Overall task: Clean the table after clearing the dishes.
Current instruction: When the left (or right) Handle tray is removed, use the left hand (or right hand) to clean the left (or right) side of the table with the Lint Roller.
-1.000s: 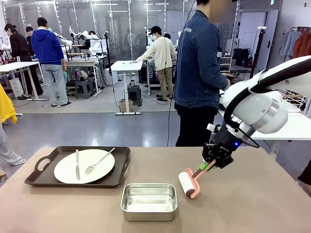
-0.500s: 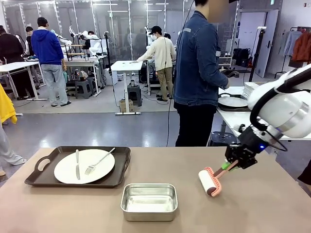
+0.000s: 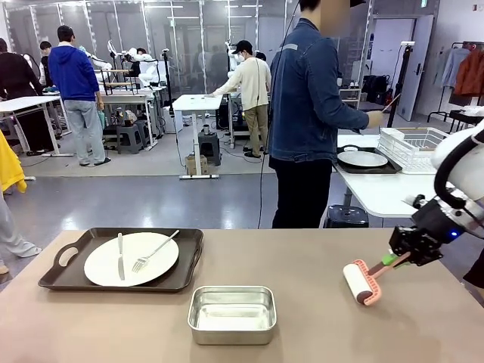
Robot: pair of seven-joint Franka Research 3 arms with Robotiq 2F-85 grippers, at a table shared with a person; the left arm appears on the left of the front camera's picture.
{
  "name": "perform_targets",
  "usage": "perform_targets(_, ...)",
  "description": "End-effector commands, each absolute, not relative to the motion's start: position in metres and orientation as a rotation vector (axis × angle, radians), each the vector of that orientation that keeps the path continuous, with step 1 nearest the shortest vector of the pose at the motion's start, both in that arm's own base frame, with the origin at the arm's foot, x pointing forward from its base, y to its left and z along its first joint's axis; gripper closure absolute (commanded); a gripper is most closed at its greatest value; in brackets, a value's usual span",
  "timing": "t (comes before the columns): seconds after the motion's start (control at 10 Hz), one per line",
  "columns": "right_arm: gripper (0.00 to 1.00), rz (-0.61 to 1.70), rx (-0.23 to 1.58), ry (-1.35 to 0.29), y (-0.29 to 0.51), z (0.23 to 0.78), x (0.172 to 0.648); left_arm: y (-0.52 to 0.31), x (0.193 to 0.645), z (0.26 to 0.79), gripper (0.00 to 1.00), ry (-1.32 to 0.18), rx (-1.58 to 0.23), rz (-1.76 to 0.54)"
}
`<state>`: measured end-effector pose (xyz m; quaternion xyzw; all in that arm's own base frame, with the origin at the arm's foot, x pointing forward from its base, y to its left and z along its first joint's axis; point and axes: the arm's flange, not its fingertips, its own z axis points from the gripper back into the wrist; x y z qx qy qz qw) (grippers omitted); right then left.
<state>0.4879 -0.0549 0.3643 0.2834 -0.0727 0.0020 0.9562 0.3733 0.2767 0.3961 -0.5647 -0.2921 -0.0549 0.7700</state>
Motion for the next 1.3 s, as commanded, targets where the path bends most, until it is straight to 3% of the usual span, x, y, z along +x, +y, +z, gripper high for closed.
perform_targets(0.0,0.78,0.045,0.517,-0.133,-0.082,0.343,0.478,0.278,0.37,0.397,0.0,-0.633,-1.221,-0.134)
perform_targets(0.6,0.78,0.003,0.443,-0.247,-0.162,0.382,0.445,0.278,0.37,0.397,0.0,-0.633,-1.221,-0.134)
perform_targets(1.2,0.78,0.019,0.454,-0.454,-0.161,0.464,0.375,0.278,0.37,0.397,0.0,-0.633,-1.221,-0.134)
